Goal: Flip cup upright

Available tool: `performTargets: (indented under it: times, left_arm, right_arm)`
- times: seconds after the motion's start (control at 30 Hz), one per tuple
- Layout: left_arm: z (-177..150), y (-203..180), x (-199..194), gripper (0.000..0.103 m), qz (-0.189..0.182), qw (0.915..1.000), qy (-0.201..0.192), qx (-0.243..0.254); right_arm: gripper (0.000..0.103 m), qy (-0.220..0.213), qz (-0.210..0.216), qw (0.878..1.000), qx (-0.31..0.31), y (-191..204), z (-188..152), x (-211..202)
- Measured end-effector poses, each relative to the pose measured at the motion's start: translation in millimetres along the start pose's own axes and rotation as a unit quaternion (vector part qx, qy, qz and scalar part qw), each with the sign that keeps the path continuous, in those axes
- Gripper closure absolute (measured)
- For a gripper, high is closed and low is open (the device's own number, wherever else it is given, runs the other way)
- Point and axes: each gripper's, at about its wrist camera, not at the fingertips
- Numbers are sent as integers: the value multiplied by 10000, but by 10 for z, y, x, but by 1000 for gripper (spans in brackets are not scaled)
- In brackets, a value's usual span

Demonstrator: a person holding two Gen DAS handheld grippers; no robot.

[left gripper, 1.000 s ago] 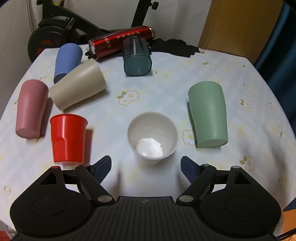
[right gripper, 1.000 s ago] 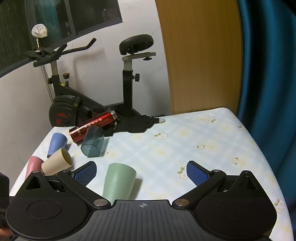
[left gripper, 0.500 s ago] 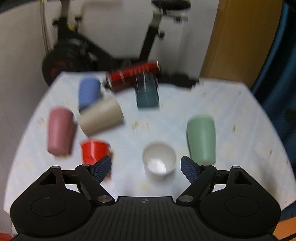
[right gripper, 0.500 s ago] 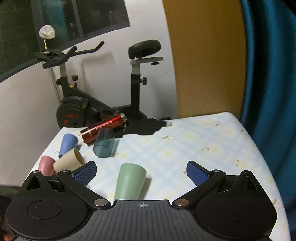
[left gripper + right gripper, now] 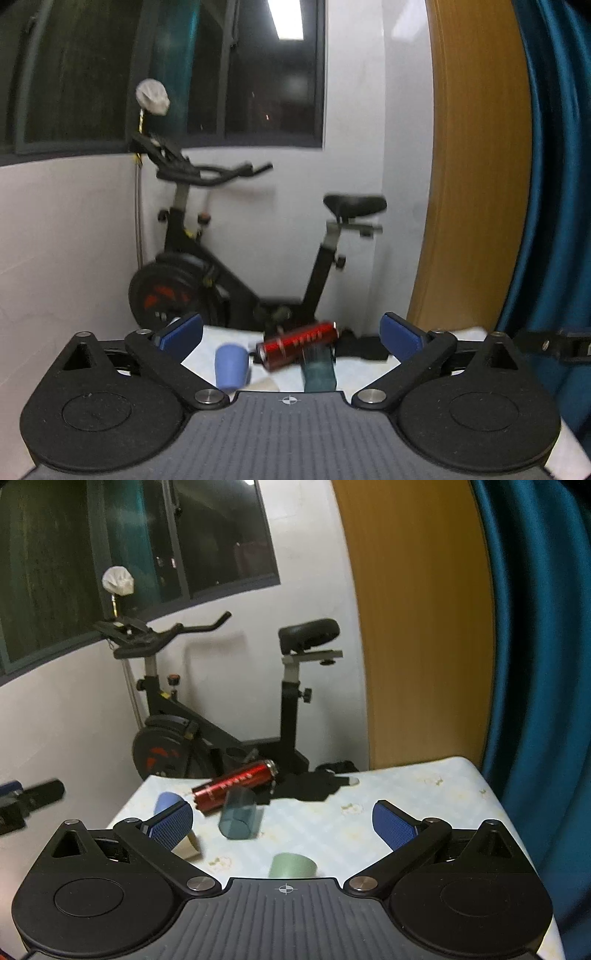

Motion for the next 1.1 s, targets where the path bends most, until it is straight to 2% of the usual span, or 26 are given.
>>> performTargets:
  times: [0.33, 0.7, 1.1]
  left_arm:
    - [93, 51, -77, 0, 8, 9999, -104, -84]
    - [96, 129, -145, 0, 237, 9996, -133, -80]
    - [86, 103, -216, 0, 181, 9994, -280, 27]
  right_arm:
    - [0, -91, -35, 9999, -130, 101, 55, -88]
    - [0, -113, -53, 9999, -97, 123, 67, -131]
    - [0, -317, -139, 9994, -75, 96, 84, -153]
Point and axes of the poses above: each gripper's, at about its wrist camera, not at the fingertips, and x roughly the way its jaws point, y to its left, z to its top
